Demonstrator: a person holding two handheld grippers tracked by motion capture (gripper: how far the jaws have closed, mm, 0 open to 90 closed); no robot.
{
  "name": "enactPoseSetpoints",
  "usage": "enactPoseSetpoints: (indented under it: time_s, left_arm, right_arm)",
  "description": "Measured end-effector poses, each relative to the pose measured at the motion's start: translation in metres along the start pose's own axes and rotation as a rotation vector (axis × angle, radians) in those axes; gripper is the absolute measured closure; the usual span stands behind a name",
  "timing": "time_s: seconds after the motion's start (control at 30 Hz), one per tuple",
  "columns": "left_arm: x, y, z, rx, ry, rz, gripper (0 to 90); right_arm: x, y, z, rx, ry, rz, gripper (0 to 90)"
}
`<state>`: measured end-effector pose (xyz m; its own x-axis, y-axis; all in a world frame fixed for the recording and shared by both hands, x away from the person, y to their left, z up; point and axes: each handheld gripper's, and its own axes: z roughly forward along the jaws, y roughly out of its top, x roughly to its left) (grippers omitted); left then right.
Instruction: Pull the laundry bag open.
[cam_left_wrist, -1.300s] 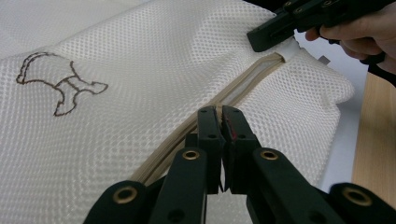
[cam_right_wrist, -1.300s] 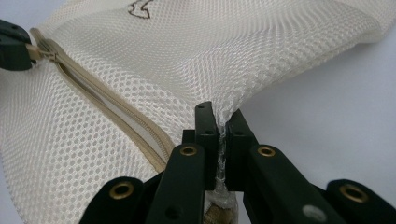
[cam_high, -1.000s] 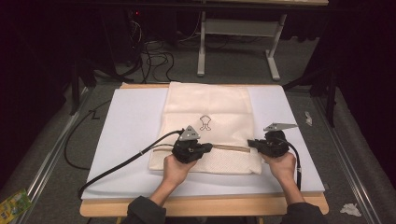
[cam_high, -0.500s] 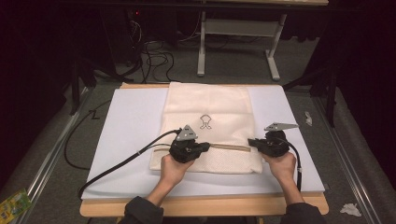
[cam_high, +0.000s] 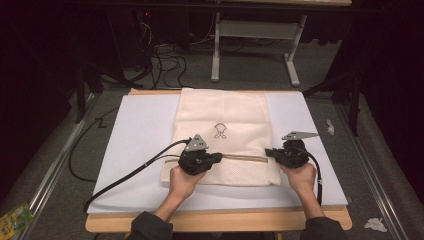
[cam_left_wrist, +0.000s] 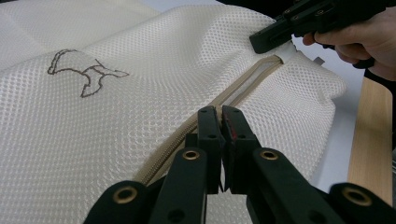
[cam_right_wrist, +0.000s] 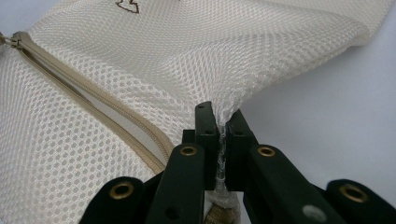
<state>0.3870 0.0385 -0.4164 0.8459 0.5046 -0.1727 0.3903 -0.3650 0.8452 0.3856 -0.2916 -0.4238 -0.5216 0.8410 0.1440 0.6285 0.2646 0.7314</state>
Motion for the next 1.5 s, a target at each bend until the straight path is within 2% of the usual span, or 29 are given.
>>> enactPoseSetpoints:
  time_s: [0.17,0.27,0.37,0.5,0.57,0.8,0.97,1.17,1.27,1.5]
  left_arm:
    - [0.003,-0.002,0.004,0.005,-0.018,-0.012,87.5]
    - [0.006,-0.002,0.004,0.005,-0.007,-0.011,87.5]
    - [0.008,-0.003,0.001,-0.004,-0.006,-0.019,87.5]
    - [0.007,-0.005,-0.002,-0.013,0.003,-0.018,87.5]
    - [0.007,-0.005,-0.006,-0.014,0.017,-0.012,87.6]
    - [0.016,-0.009,-0.02,-0.031,0.037,-0.034,87.6]
    - [0.021,-0.012,-0.022,-0.035,0.032,-0.052,87.6]
    - [0.023,-0.015,-0.031,-0.047,0.05,-0.053,87.6]
    - [0.027,-0.016,-0.035,-0.054,0.049,-0.073,87.6]
    - [0.032,-0.019,-0.046,-0.064,0.072,-0.073,87.6]
  right_arm:
    - [-0.001,0.001,0.0,0.005,-0.003,-0.002,88.4]
    - [-0.003,-0.001,0.003,0.02,-0.019,-0.005,88.4]
    - [-0.006,-0.003,0.003,0.019,-0.01,0.013,88.4]
    - [-0.004,-0.002,0.003,0.017,-0.01,0.007,88.4]
    - [-0.004,-0.001,0.004,0.016,-0.015,0.001,88.4]
    - [-0.005,0.0,0.003,0.011,-0.017,0.011,88.4]
    - [-0.005,0.0,0.004,0.019,-0.021,0.009,88.4]
    - [-0.006,-0.001,0.004,0.019,-0.025,0.01,88.4]
    - [-0.006,-0.001,0.004,0.019,-0.024,0.016,88.3]
    - [-0.007,-0.001,0.006,0.03,-0.033,0.017,88.4]
